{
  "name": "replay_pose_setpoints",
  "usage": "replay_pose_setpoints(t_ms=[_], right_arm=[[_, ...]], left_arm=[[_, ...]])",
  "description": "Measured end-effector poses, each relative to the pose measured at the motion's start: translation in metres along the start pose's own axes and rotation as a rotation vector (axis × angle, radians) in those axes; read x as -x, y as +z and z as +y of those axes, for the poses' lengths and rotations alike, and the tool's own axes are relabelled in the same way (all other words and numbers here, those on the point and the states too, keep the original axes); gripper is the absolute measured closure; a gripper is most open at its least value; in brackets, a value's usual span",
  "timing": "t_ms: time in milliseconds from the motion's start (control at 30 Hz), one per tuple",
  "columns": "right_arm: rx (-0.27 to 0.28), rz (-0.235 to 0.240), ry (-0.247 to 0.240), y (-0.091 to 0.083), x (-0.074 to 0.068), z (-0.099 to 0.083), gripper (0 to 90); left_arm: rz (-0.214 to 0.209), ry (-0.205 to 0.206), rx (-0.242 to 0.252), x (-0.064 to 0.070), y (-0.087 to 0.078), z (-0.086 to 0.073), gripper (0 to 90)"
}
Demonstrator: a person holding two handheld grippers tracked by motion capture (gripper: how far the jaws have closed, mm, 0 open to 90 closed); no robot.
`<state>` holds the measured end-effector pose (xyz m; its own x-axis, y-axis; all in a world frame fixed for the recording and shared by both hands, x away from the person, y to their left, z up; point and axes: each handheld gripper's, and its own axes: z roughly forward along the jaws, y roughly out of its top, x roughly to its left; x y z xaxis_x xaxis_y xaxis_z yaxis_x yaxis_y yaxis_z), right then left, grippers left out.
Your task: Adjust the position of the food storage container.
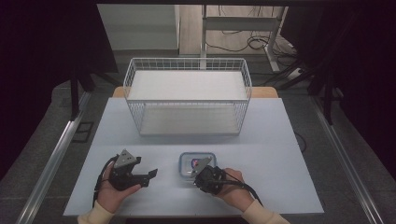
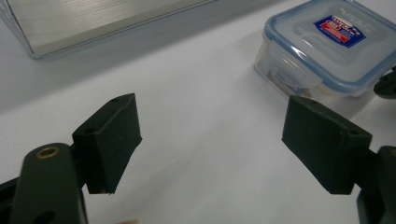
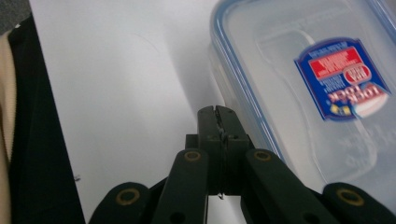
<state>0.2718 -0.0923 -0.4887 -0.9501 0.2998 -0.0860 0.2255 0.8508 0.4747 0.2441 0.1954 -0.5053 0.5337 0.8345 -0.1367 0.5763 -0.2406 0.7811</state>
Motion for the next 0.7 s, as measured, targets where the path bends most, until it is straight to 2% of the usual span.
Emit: replay_pose_setpoints(t_ms=[400, 500, 600, 633, 667, 700], right_arm=[[0.015, -0.005, 0.024, 0.001, 0.007, -0.002, 89.2], [0.059, 0.025, 0.025, -0.008, 0.005, -0.004, 89.2], [0.132, 0.018, 0.067, -0.026, 0.008, -0.012, 89.2], [0.132, 0.018, 0.067, -0.026, 0.008, -0.012, 89.2], [0.190, 0.012, 0.120, -0.038, 0.013, -0.021, 89.2], [0.213, 0.007, 0.131, -0.042, 0.016, -0.026, 89.2]], left_arm=[[-0.001, 0.002, -0.002, 0.000, 0.000, 0.000, 19.1], [-0.006, 0.004, -0.003, 0.000, 0.001, 0.000, 19.0], [-0.006, 0.003, -0.001, 0.000, 0.000, 0.000, 19.0], [-0.006, 0.005, 0.000, -0.001, -0.001, 0.000, 19.0], [-0.007, 0.005, 0.005, -0.001, -0.002, 0.000, 19.1], [-0.005, 0.002, 0.005, 0.000, -0.002, 0.000, 19.1]])
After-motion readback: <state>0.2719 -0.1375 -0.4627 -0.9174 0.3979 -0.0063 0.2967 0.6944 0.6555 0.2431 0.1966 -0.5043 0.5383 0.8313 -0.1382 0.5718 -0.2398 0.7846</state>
